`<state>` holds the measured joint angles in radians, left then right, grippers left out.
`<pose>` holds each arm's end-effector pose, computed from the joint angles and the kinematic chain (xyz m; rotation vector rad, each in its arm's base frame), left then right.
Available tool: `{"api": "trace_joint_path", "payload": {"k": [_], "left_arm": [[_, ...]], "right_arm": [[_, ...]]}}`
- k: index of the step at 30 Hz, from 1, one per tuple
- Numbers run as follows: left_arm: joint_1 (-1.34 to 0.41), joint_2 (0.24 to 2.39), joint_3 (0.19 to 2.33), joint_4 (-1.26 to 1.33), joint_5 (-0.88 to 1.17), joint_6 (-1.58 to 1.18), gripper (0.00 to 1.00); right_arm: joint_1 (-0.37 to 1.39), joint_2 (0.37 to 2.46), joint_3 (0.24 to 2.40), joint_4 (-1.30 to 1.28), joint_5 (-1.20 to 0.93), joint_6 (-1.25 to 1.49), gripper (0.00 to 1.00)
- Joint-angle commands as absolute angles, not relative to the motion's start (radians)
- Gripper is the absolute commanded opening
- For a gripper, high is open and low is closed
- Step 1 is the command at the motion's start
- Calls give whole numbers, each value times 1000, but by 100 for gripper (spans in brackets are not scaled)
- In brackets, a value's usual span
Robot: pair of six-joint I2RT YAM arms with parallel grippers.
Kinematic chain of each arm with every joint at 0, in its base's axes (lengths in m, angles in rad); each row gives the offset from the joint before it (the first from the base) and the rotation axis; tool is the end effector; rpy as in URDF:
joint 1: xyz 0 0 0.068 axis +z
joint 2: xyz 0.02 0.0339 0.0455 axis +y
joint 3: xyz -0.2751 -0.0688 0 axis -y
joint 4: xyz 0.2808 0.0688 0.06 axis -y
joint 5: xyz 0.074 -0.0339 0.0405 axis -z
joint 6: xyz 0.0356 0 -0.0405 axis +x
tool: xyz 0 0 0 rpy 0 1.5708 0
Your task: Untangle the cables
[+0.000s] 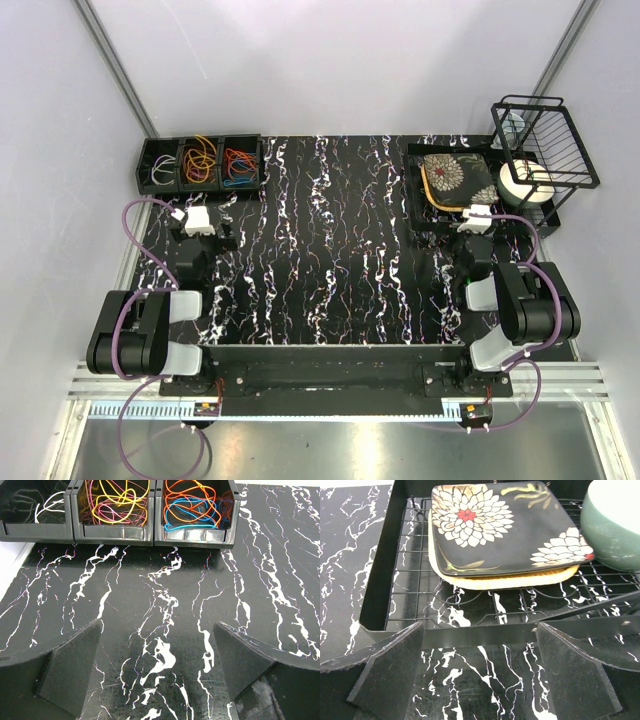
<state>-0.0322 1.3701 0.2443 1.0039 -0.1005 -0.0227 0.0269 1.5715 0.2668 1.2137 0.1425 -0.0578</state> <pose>0.2488 -0.0044 0.1421 -0.0672 1.6909 0.0439 0.2608 0.0020 0.1235 0.0378 1.6624 -0.1418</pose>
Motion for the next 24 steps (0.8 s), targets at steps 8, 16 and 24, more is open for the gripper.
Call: {"api": "trace_joint_path", "payload": {"k": [8,16,24], "left_arm": [[-31,1371,242,1085,-94,-6,99],[-31,1371,244,1085,-95,-6,99],[-31,1371,244,1085,-95,-6,99]], "right_arm": [[15,1552,314,1166,123,-31,100],[15,1552,316,1158,120,-29,100],[15,1555,318,1161,123,-28,100]]}}
